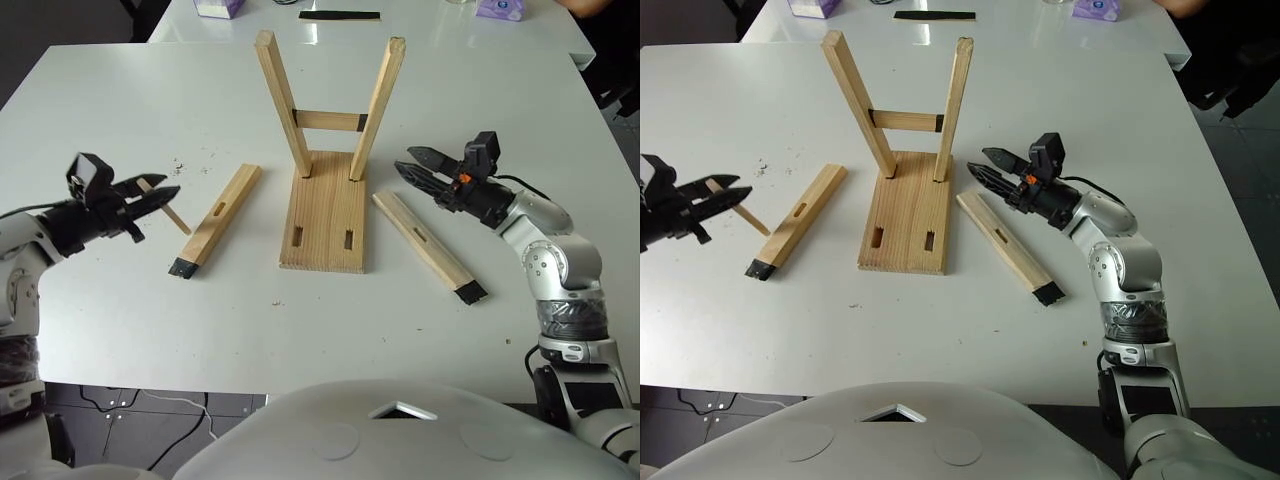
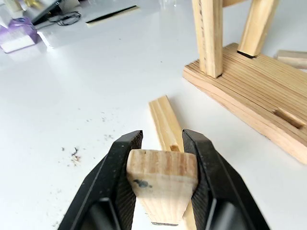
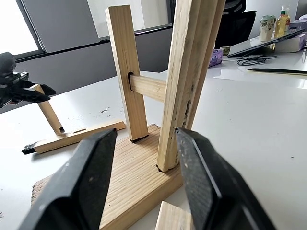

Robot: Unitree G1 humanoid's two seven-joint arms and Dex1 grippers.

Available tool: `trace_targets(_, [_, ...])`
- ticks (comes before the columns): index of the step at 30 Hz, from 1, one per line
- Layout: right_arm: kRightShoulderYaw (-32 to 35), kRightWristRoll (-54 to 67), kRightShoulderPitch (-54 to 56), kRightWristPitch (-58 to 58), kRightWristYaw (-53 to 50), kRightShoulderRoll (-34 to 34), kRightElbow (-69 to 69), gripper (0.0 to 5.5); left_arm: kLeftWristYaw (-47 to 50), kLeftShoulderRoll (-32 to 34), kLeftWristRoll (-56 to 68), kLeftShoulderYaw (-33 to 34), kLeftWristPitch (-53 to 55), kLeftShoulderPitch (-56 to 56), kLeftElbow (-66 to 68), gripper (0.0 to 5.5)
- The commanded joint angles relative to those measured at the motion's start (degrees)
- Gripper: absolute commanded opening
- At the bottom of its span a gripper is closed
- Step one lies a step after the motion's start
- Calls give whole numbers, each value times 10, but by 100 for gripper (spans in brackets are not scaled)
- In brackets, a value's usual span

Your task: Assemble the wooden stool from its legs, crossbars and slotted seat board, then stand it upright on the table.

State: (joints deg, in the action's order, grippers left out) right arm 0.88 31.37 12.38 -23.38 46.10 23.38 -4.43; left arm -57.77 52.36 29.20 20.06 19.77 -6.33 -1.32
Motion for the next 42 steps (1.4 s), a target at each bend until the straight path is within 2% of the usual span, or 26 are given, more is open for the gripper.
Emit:
trace_targets(1, [20,13,6,-7,-5,-5,1,223,9,-26,45,-9,47,2,-87,132])
trace_targets(6, [14,4,25,-9,0,-9,13,223,41,-55,60,-33,64,67,-128,132])
trace_targets(12, [12,-7,35,1,7,-9,30,223,-4,-35,-3,-70,0,164,-23,132])
trace_targets(19, [2,-15,48,10,15,-16,49,223,-90,-59,-35,-109,-92,233,116,132])
trace_targets(26, [10,-13,59,7,22,-11,59,223,-129,-62,-51,-121,-132,237,168,132])
trace_targets(42, [6,-17,55,1,32,-6,61,223,-135,-74,-54,-120,-131,190,146,132])
